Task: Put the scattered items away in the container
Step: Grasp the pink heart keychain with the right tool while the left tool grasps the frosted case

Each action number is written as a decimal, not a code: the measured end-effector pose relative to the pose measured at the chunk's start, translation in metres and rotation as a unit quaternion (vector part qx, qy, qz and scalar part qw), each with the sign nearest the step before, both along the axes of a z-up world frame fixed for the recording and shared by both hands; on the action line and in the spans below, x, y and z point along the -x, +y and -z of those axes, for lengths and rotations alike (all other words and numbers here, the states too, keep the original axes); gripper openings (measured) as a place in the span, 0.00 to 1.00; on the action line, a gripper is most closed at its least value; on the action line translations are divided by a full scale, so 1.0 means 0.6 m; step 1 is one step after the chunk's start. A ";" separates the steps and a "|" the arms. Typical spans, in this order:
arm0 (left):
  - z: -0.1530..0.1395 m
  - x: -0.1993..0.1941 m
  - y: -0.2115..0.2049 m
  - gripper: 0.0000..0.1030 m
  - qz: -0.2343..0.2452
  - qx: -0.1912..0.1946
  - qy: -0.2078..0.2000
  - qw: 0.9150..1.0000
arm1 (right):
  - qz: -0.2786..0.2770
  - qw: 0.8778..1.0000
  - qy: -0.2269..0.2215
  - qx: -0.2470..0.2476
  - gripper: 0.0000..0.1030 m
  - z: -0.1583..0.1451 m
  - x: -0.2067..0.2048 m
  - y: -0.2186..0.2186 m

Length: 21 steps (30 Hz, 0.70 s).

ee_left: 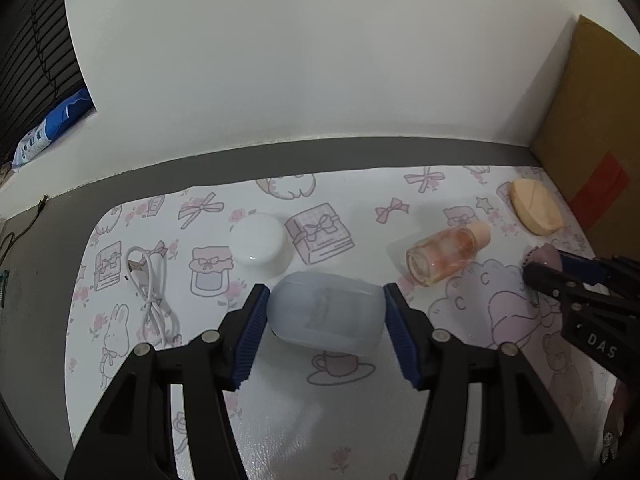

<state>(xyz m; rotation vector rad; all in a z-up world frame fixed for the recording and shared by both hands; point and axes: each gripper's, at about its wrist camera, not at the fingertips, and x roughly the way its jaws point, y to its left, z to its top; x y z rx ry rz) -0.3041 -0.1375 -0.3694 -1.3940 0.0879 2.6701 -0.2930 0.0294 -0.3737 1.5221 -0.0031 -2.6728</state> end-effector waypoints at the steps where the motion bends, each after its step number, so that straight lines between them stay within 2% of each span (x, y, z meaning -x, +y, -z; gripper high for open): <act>1: -0.006 -0.002 -0.002 0.55 -0.001 0.000 0.001 1.000 | 0.000 1.000 0.001 -0.001 0.38 -0.001 0.000 0.000; 7: -0.039 -0.019 0.007 0.55 0.000 0.000 0.004 1.000 | 0.001 1.000 0.010 0.002 0.38 -0.021 0.004 0.025; 11: -0.076 -0.035 0.013 0.55 0.002 0.000 0.013 1.000 | 0.001 1.000 0.017 0.004 0.38 -0.055 -0.011 0.030; 16: -0.140 -0.054 0.013 0.55 -0.004 -0.001 0.024 1.000 | 0.001 0.999 0.034 0.002 0.38 -0.114 -0.036 0.039; 21: -0.227 -0.088 0.004 0.55 -0.016 -0.005 0.040 0.999 | -0.001 0.998 0.055 -0.001 0.38 -0.195 -0.068 0.040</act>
